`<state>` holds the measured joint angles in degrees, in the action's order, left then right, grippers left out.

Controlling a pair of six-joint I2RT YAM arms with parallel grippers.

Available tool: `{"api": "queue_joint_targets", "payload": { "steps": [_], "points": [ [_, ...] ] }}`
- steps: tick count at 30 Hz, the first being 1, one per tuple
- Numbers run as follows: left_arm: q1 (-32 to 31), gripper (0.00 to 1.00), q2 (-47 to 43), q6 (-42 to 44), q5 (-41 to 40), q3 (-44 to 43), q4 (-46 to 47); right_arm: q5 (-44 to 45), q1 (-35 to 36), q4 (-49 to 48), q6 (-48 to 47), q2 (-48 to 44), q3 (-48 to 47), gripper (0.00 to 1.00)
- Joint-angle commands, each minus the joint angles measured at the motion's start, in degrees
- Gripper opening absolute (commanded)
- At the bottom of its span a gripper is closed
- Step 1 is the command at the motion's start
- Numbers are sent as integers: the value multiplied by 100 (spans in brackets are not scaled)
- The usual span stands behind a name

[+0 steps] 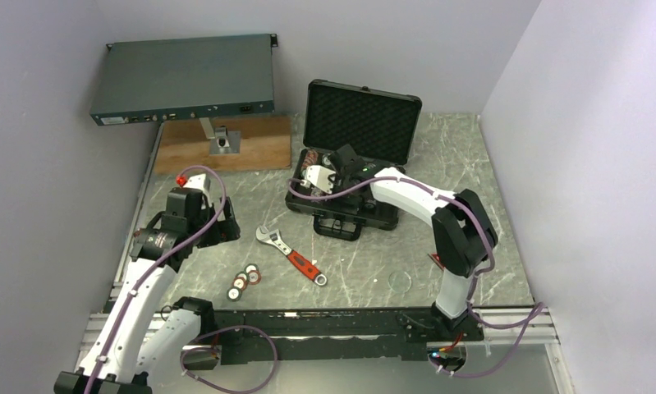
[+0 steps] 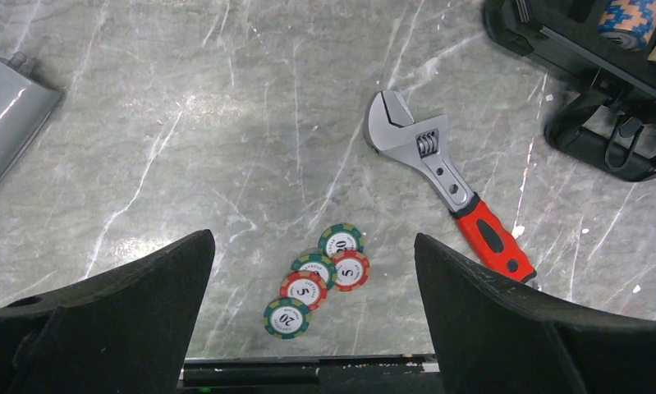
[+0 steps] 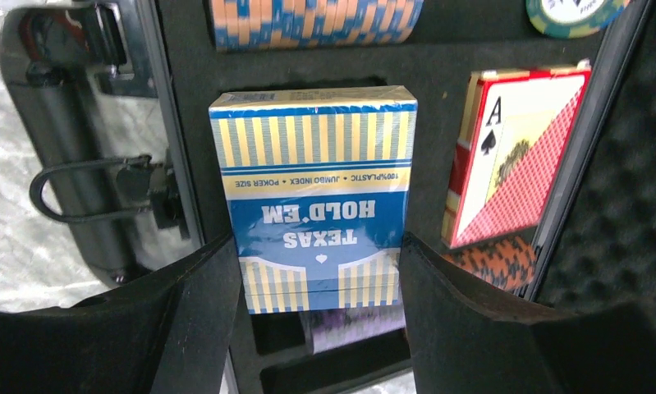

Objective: Pack up texas hold em set

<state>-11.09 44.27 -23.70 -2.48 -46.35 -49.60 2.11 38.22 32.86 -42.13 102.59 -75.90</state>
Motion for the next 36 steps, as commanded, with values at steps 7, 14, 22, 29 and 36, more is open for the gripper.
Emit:
{"api": "queue_joint_targets", "payload": {
  "steps": [7,14,22,29,36],
  "points": [
    [-21,99,123,-75,-103,-190,-20,-402,-64,-448,-181,424,-560,0],
    [-16,99,122,-64,-94,-190,-8,-573,-113,-30,-118,206,-264,0],
    [-24,99,75,-51,-68,-190,-5,-235,-179,344,89,-66,-11,0],
    [-25,99,59,-47,-58,-190,-5,-108,-201,348,374,240,-75,0],
    [-25,99,55,-50,-56,-190,1,152,-192,63,669,237,-338,75]
  ]
}}
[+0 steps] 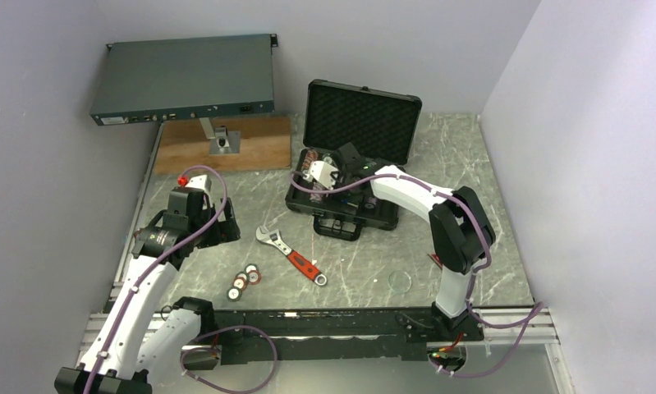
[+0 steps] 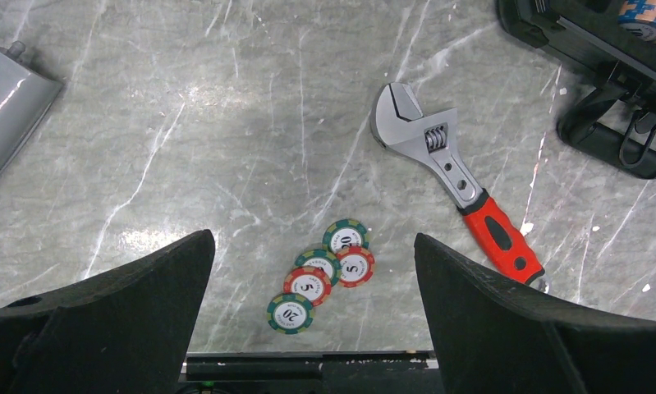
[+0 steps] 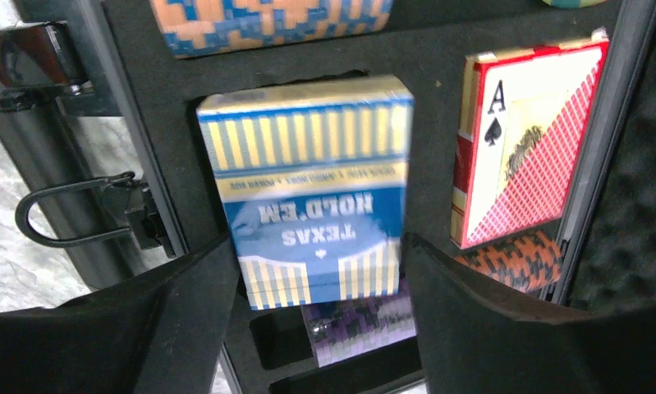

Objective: Pack up texas hold em set

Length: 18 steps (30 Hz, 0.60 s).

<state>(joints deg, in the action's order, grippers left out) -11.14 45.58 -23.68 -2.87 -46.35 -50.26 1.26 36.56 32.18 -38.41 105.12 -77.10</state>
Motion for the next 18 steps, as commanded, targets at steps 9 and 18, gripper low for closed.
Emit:
{"api": "queue_joint_targets", "payload": {
  "steps": [9,18],
  "points": [
    [-20,99,-75,-49,-20,-186,70,-88,-8,-6,994,-550,-609,100],
    [-20,99,-132,-66,-56,-181,65,364,-26,-1231,3556,-1053,-307,87]
  ]
}}
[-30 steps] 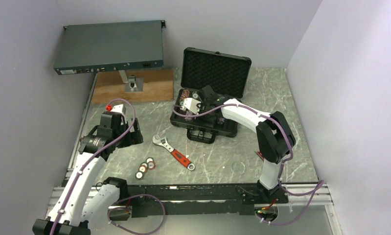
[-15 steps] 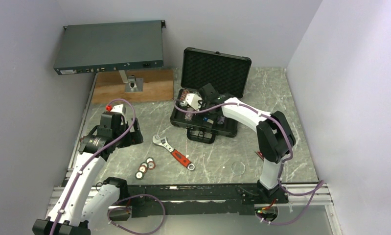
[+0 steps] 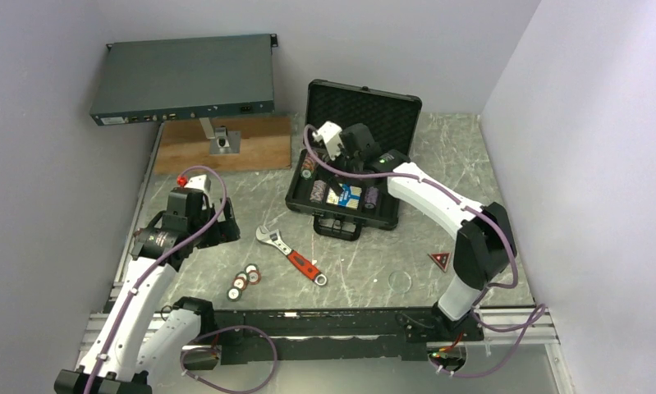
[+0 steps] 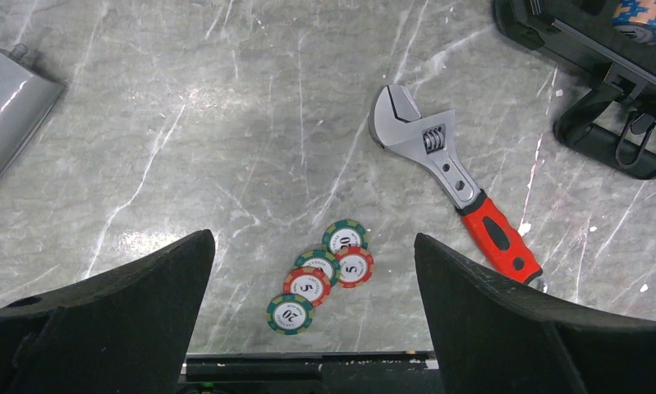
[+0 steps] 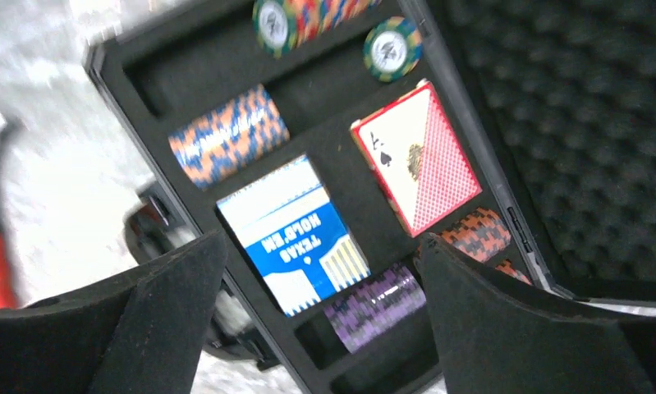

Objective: Pack up texas hold em set

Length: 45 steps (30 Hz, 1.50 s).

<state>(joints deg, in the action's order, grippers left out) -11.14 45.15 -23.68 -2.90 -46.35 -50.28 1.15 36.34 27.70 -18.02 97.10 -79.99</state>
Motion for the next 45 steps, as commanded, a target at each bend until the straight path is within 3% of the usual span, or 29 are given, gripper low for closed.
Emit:
{"api": "queue_joint_targets", "payload": {
  "steps": [1,3,9,12,20,26,36,39,43,45],
  "points": [
    [-20,99,-85,-66,-61,-182,64,681,-15,-816,1923,-209,-70,75],
    [-20,99,-94,-75,-77,-179,63,1211,-52,-692,2590,-71,-219,54],
    [-20,99,-67,-75,-67,-182,63,1623,-229,-390,3953,339,-488,21],
    [-20,99,-62,-75,-64,-182,68,1529,-441,-199,4512,531,-555,12],
    [-20,99,-40,-71,-59,-185,66,1107,-579,-160,5048,929,-215,6],
    [-20,99,-100,-88,-82,-182,56,667,-512,-307,5523,856,694,4],
    [-20,99,-104,-58,-37,-182,80,1107,-17,-241,5422,618,1359,4],
    [-20,99,-97,-50,-28,-182,80,1569,181,78,5270,734,1162,13],
    [-20,99,-98,-53,-36,-182,82,2065,299,325,5219,545,1011,41],
    [-20,99,-94,-50,-21,-179,80,2270,361,351,5092,346,931,48]
  ]
}}
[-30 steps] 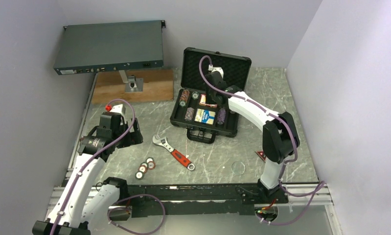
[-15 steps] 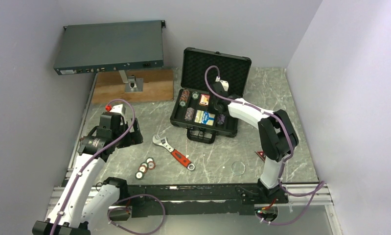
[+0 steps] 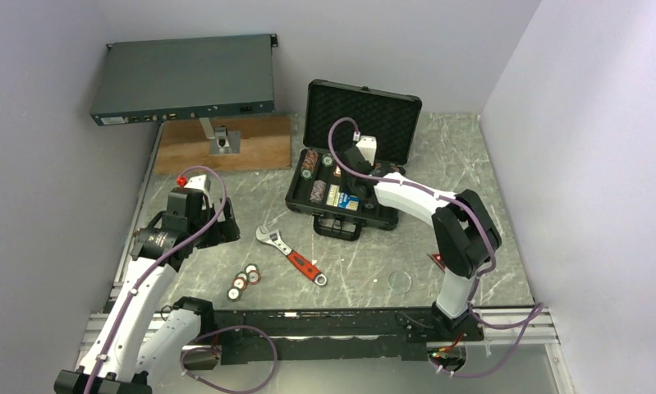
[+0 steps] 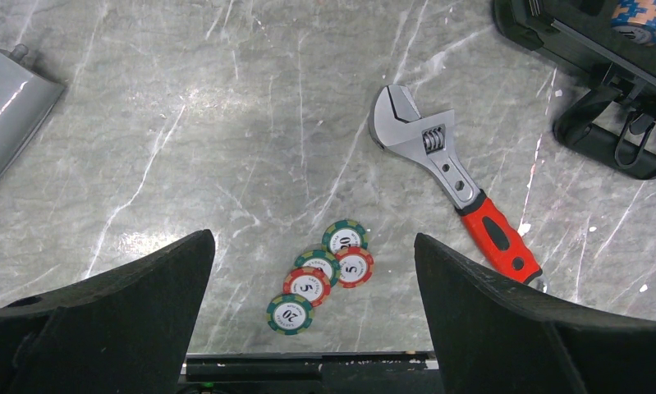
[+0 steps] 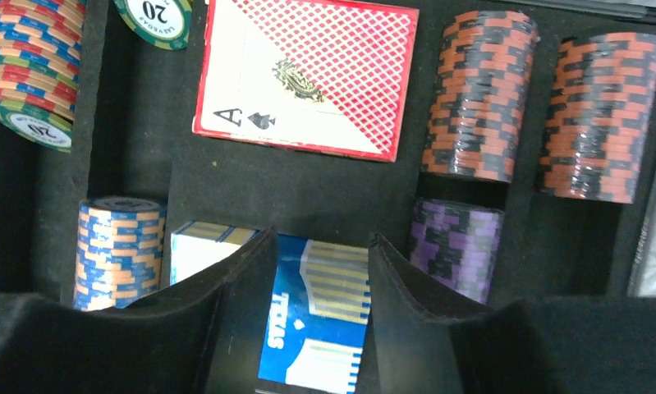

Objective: Pack up texas hold em set

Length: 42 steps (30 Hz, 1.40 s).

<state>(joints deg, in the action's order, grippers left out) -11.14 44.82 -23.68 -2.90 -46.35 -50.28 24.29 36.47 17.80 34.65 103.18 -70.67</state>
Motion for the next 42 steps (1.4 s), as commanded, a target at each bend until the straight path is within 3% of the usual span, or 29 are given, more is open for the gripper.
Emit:
{"api": "queue_joint_targets", "payload": {
  "steps": [1,12,21,35,42],
  "points": [
    [-20,99,-58,-49,-14,-181,80,21,353,1379,-245,-345,-64,49],
    [-20,99,-53,-40,0,-182,89,57,423,1564,-438,-842,-512,44],
    [-83,99,-51,-79,-34,-182,55,84,390,1171,-634,-353,-798,32],
    [-177,99,-103,-137,-142,-153,54,-686,-91,309,-302,729,-56,24],
    [-178,99,-88,-119,-133,-155,68,-580,-85,510,-420,362,-87,23]
  ]
}}
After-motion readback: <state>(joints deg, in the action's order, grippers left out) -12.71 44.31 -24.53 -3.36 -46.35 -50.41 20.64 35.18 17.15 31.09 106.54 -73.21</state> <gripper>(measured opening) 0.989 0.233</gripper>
